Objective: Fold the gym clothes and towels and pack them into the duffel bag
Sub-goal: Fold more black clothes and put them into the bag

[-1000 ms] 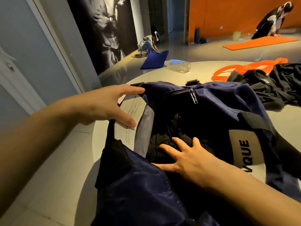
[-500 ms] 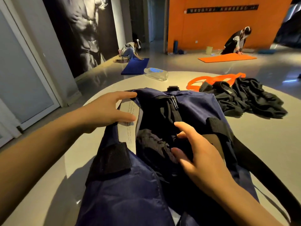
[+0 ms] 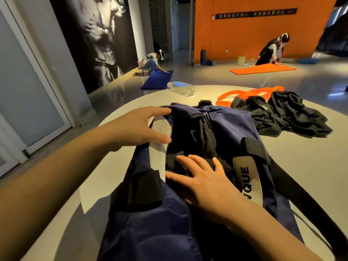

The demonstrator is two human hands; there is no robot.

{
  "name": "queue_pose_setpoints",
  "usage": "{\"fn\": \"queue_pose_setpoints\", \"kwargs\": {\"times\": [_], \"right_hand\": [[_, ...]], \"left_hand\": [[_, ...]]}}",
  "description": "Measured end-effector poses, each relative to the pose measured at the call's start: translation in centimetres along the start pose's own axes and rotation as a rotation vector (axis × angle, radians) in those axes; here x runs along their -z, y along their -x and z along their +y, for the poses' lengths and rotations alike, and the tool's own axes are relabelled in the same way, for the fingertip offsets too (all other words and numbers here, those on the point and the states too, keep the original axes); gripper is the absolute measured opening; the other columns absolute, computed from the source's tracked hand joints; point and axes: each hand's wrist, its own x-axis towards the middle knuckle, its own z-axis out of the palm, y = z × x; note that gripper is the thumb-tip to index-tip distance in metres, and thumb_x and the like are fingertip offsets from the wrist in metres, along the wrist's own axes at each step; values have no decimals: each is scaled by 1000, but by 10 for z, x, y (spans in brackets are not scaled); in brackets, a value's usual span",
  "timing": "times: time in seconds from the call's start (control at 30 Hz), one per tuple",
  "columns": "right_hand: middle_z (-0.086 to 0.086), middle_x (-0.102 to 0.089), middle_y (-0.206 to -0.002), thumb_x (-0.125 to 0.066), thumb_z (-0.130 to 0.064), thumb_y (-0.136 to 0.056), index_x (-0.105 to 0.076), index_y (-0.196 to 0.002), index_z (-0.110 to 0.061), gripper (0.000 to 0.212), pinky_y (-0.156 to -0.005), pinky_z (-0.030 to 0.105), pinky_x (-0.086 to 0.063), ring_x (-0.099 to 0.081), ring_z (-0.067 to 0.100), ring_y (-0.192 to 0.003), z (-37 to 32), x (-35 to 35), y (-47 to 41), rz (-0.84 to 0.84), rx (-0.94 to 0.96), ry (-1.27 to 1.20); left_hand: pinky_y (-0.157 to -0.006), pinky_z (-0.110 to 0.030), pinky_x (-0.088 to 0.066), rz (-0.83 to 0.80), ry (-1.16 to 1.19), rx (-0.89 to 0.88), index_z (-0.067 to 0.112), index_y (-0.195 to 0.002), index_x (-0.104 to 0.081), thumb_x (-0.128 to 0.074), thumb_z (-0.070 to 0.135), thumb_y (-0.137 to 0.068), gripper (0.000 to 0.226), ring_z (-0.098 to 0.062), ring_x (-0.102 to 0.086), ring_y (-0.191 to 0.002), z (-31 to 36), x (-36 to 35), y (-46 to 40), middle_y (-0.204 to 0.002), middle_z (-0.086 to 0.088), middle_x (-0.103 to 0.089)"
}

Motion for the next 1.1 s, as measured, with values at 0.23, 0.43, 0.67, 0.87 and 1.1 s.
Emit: {"fn": "queue_pose_setpoints", "kwargs": {"times": [0.23, 0.43, 0.67, 0.87, 1.1], "right_hand": [[6, -36, -138, -66, -31, -86, -35, -142, -29, 63, -87, 42, -49, -42, 28, -118, 30, 4, 18, 416, -516, -267], [-10, -43, -120, -60, 4, -80, -36, -136, -40, 75, -75, 25, -52, -55, 7, -80, 28, 22, 17, 645, -446, -734], [-10, -57, -104, -62, -26, -87, -58, -114, -27, 27, -71, 23, -46, -55, 7, -86, 60, 35, 40, 846, -434, -481], [5, -41, -137, -59, -31, -91, -49, -131, -35, 41, -93, 26, -37, -45, 23, -122, 116, 20, 24, 227, -553, -460], [2, -35, -144, -71, -7, -76, -30, -147, -26, 84, -93, 20, -32, -39, 18, -128, 144, 21, 14, 173, -502, -585]], "left_hand": [[-101, -32, -37, 188, -355, -166, 30, -138, -48, -60, 47, -77, 65, -20, -47, -123, -7, -39, -20, -139, 6, -49], [-92, -24, -36, 237, -388, -216, 18, -124, -61, -65, 26, -87, 39, -17, -47, -121, -12, -81, -35, -138, 5, -43], [-74, -36, -40, 306, -696, -393, 21, -108, -63, -25, 61, -92, 58, -23, -59, -81, 24, -97, -18, -85, 1, -65], [-105, -51, -24, 39, -678, -53, 24, -148, -21, -14, 81, -83, 87, -31, -56, -109, 59, -131, -36, -110, -6, -64], [-96, -43, -32, 29, -642, -221, 30, -151, -8, -48, 41, -94, 70, -28, -54, -111, 44, -155, -42, -124, -3, -55]]}}
